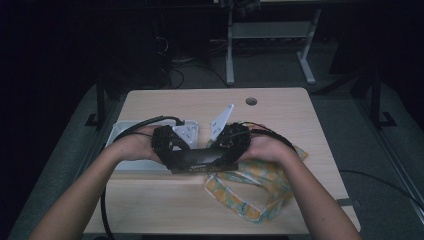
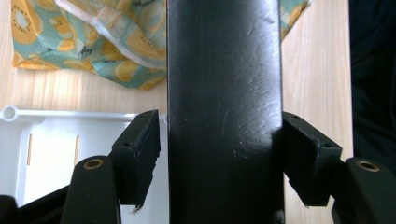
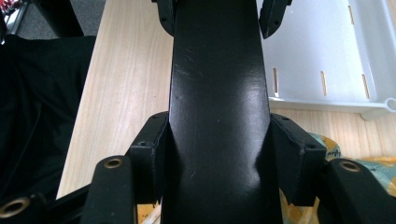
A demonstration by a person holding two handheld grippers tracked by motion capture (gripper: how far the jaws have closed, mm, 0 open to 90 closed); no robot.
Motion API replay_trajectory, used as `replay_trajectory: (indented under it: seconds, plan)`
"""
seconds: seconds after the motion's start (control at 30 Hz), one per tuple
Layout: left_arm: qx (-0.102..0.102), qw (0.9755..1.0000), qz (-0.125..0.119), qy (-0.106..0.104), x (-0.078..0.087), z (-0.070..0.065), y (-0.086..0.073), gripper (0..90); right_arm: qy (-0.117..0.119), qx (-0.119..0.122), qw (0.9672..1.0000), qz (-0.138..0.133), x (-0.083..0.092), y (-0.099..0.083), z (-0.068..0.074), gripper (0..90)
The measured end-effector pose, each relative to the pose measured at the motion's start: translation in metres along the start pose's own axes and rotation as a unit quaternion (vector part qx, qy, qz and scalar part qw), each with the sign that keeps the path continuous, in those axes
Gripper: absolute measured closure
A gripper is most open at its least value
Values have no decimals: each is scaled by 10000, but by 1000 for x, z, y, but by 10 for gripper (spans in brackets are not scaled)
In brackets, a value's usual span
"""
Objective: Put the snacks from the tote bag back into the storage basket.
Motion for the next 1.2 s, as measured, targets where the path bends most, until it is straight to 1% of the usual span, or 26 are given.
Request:
replay_trajectory:
  seconds: [0.2, 0.33, 0.4, 0.47, 0.63, 0.67, 0.73, 0.83, 0.87, 0.93, 0.97, 1.1, 1.13, 1.17, 1.2]
  plan:
    - [-15, 10000, 47, -70, -1, -1, 1, 379, 0, 0, 10000, -20, 1, 1, 0, 426]
    - [-64, 9999, 108, -85, -2, -1, 2, 404, 2, 4, 10000, -6, 1, 1, 0, 426]
    - [-36, 9999, 118, -70, -3, -1, 2, 410, -12, -15, 10000, 12, 0, 0, 0, 426]
    - [-50, 9999, 148, -44, -3, -1, 2, 416, -29, -5, 10000, 11, 0, 0, 0, 425]
    - [-93, 9997, 224, 99, -2, -1, 3, 425, -114, 16, 9999, -16, -2, 0, 0, 415]
    - [-47, 9998, 190, 88, -2, -1, 3, 426, -138, 13, 9999, -21, -2, -1, 0, 407]
    - [-70, 9997, 232, 102, -1, -1, 3, 427, -97, -75, 9999, -45, -2, -1, 0, 375]
    - [-52, 9995, 288, 120, -2, -1, 1, 428, -199, -119, 9997, -15, -4, -2, -1, 276]
    - [-53, 9994, 304, 123, -1, 0, 1, 428, -231, -116, 9997, -1, -3, -2, -1, 266]
    - [10, 9995, 290, 86, -1, 0, -1, 428, -231, -156, 9996, -10, -3, -4, -1, 240]
    - [-3, 9995, 298, 90, -1, 1, -1, 428, -266, -168, 9995, -9, -2, -4, -1, 233]
    - [29, 9994, 334, 95, -1, 1, -6, 427, -315, -262, 9990, -177, 5, -8, 0, 198]
    - [5, 9993, 354, 117, 0, 2, -8, 427, -352, -261, 9989, -193, 8, -10, 0, 190]
    - [34, 9992, 381, 108, 0, 3, -10, 427, -415, -286, 9985, -203, 10, -12, 1, 181]
    - [36, 9992, 386, 118, 0, 3, -12, 427, -424, -324, 9982, -258, 13, -15, 1, 181]
Point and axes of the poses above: each handheld gripper's, and its own axes: x roughly backward along the jaws, y roughly out of its top, z roughly to its left, the point moved 4 cm from there along -x, roughly forward along the jaws, and after that the axes turned 2 degrees about y, right-handed, at the moved point
